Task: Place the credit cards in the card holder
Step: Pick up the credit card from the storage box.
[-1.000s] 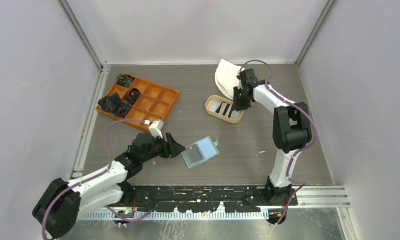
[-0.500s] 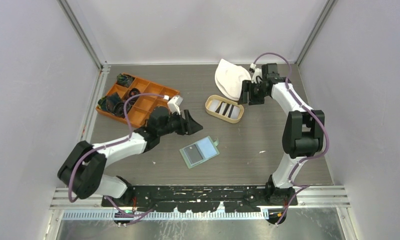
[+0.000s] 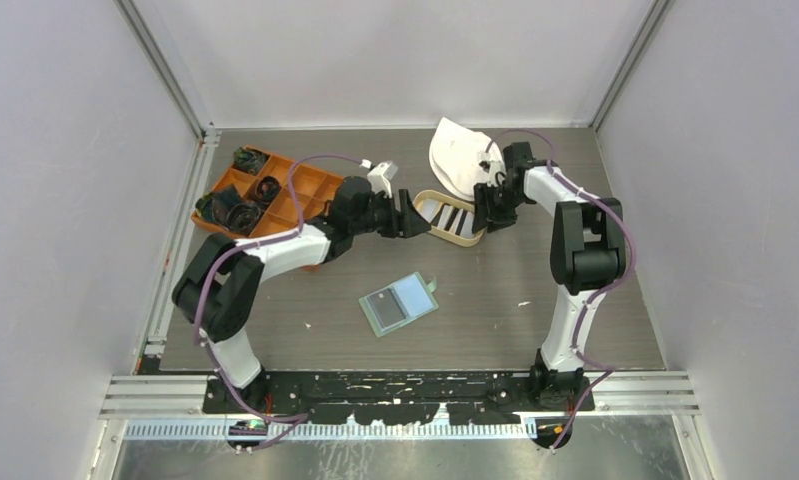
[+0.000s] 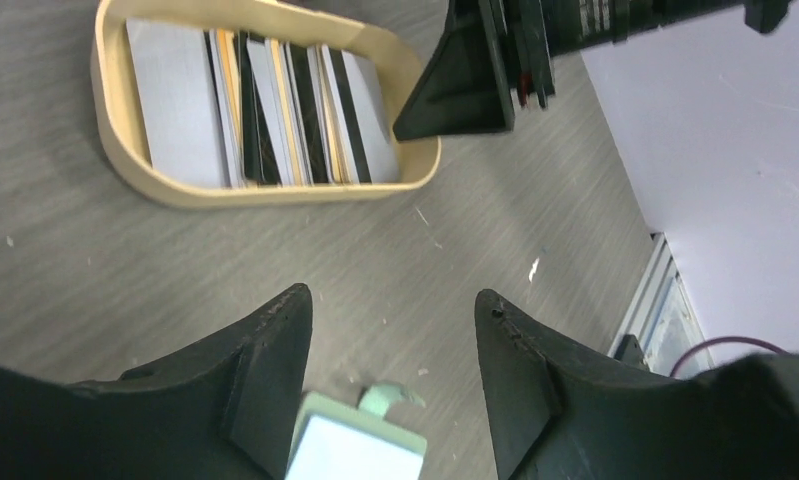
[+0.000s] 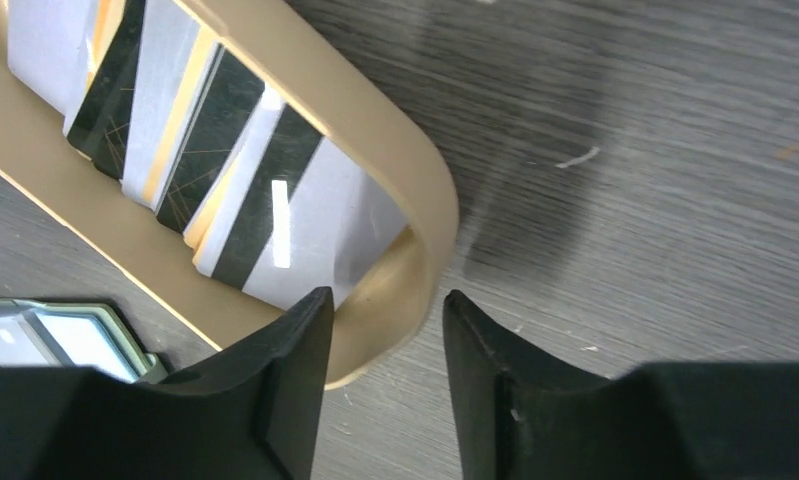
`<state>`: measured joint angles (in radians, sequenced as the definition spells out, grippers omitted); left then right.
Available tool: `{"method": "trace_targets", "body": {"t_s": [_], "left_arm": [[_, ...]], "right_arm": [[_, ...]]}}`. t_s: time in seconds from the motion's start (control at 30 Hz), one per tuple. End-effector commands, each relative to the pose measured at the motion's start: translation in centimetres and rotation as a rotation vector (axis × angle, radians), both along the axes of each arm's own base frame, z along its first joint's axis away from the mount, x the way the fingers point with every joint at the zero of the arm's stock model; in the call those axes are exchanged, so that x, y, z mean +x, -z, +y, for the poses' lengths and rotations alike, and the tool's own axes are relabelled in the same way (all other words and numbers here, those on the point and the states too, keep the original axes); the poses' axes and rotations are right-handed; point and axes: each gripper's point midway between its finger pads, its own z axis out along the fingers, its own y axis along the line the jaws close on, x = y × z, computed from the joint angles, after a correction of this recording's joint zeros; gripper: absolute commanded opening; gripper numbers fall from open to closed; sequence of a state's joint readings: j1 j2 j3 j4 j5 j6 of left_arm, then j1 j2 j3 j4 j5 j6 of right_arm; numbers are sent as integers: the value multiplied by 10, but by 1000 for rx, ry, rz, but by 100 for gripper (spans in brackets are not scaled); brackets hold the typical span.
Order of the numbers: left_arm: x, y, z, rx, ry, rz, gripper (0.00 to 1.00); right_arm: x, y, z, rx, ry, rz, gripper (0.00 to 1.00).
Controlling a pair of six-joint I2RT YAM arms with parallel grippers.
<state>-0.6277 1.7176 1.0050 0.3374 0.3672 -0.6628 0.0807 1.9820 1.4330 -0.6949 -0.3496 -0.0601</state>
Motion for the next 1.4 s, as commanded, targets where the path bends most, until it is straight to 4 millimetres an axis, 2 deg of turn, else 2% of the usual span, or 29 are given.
{"method": "trace_targets", "body": {"t_s": [0.0, 0.03, 0.17, 0.33, 0.5, 0.63, 0.93, 1.2, 1.37], "left_arm": [[26, -3, -13, 43, 26, -48, 62], [31, 8, -14, 69, 22, -25, 63], [51, 22, -21, 103, 20, 8, 65], [65, 42, -24, 151, -7, 57, 66], [81, 49, -18, 212, -40, 34, 66], [94, 57, -14, 263, -35, 30, 66], [84, 88, 6, 402, -89, 106, 67], [70, 90, -18, 290, -21, 215, 62], [66, 72, -29, 164, -11, 250, 54]], "right_arm": [[15, -20, 17, 4, -58, -75, 47], [15, -21, 20, 8, -65, -76, 45], [14, -24, 32, 23, -88, -84, 41], [11, -29, 48, 32, -127, -98, 38], [11, -27, 57, 18, -159, -102, 31], [10, -26, 58, 19, -165, -98, 31], [10, -28, 65, 35, -168, -94, 30], [8, -26, 68, 42, -168, -82, 30], [7, -26, 69, 47, -169, -77, 30]]}}
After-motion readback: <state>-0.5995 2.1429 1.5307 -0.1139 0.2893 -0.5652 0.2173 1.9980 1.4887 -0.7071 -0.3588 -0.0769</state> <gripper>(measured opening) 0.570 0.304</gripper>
